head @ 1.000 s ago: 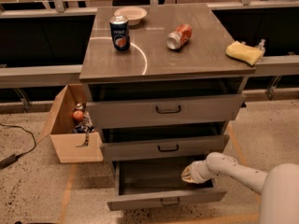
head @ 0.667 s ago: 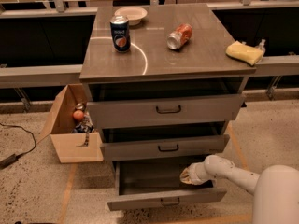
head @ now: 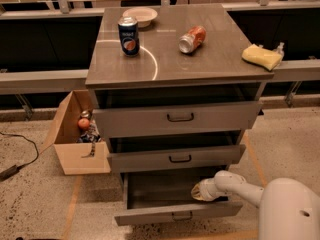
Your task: Open bottom drawer
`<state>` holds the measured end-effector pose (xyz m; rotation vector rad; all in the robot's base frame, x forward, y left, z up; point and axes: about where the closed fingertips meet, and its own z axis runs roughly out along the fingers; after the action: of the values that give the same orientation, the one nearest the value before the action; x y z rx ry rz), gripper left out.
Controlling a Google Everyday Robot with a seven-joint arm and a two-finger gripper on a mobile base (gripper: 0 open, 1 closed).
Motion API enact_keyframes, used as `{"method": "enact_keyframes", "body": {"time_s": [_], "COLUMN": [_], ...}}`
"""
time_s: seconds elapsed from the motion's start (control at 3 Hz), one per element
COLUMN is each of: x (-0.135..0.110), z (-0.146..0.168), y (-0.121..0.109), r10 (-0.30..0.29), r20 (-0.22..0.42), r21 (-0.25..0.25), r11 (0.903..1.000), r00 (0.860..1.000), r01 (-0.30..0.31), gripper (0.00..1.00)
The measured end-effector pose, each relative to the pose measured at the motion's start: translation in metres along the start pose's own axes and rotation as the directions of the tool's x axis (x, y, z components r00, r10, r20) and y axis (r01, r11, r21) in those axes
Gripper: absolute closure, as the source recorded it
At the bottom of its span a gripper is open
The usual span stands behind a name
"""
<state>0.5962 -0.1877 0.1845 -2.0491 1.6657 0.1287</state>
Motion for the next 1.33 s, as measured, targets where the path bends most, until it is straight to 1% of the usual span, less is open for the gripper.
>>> {"method": "enact_keyframes", "body": {"time_s": [0.33, 0.67, 1.0, 1.33], "x": [0.010, 0.015, 0.014, 0.005], "z": [0.016, 0.021, 0.014, 0.002], "y": [0.013, 0.030, 0.053, 0.086], "r10": [0.023, 0.043, 0.053, 0.080], "r20": [-0.021, -0.047, -0.062, -0.064], "r21": [-0.067, -0.148, -0.226, -0.296], "r11": [0.9974, 0.9877, 0.9719, 0.9502], "r00": [0.999, 0.998, 0.997, 0.995], "r01": [-0.025, -0.050, -0.066, -0.096], "gripper": [1.00, 1.00, 1.00, 1.00]}}
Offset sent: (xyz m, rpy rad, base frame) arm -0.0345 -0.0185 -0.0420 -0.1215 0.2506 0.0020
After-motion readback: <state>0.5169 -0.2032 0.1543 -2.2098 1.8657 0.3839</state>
